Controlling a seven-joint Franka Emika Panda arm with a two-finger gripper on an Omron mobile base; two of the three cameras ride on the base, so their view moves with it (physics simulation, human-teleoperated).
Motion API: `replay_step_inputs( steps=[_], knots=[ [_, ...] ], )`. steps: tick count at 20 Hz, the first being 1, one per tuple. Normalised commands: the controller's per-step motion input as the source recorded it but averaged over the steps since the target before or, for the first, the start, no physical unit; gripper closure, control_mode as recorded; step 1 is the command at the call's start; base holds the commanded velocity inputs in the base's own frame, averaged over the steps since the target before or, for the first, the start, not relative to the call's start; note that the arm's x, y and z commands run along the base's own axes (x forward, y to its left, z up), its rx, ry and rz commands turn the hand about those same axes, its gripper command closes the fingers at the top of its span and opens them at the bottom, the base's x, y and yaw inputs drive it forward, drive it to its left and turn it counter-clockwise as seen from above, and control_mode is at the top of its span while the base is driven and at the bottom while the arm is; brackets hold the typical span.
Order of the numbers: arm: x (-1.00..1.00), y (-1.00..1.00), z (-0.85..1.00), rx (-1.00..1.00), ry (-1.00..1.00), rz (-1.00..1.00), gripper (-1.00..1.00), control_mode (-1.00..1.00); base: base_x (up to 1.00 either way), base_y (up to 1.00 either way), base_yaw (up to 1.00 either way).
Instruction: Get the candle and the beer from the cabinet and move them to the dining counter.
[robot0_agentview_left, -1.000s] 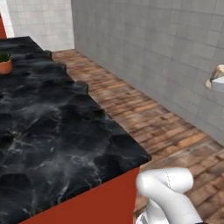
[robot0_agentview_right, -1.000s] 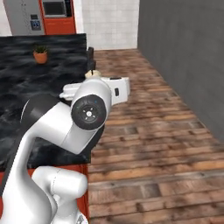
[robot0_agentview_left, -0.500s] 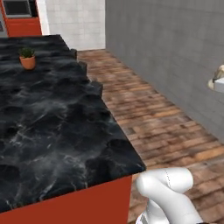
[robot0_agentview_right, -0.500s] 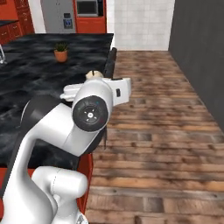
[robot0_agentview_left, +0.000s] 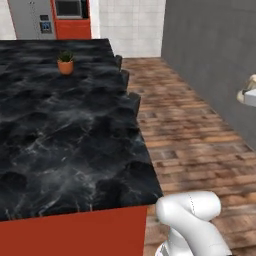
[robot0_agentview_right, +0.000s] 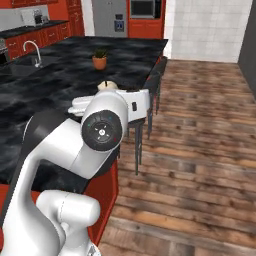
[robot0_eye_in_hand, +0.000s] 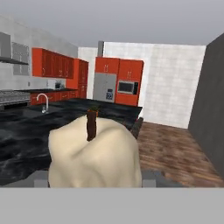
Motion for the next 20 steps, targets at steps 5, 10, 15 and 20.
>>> replay_step_inputs(
  steps=[5, 10, 15, 20],
  knots=[
    [0.0, 0.0, 0.0, 0.0, 0.0, 0.0, 1.0, 1.0, 0.88, -0.63, 0.33],
    [0.0, 0.0, 0.0, 0.0, 0.0, 0.0, 1.0, 1.0, 0.92, -0.64, 0.32],
    [0.0, 0.0, 0.0, 0.0, 0.0, 0.0, 1.0, 1.0, 0.89, -0.67, 0.31],
    [0.0, 0.0, 0.0, 0.0, 0.0, 0.0, 1.0, 1.0, 0.93, -0.65, 0.31]
  ],
)
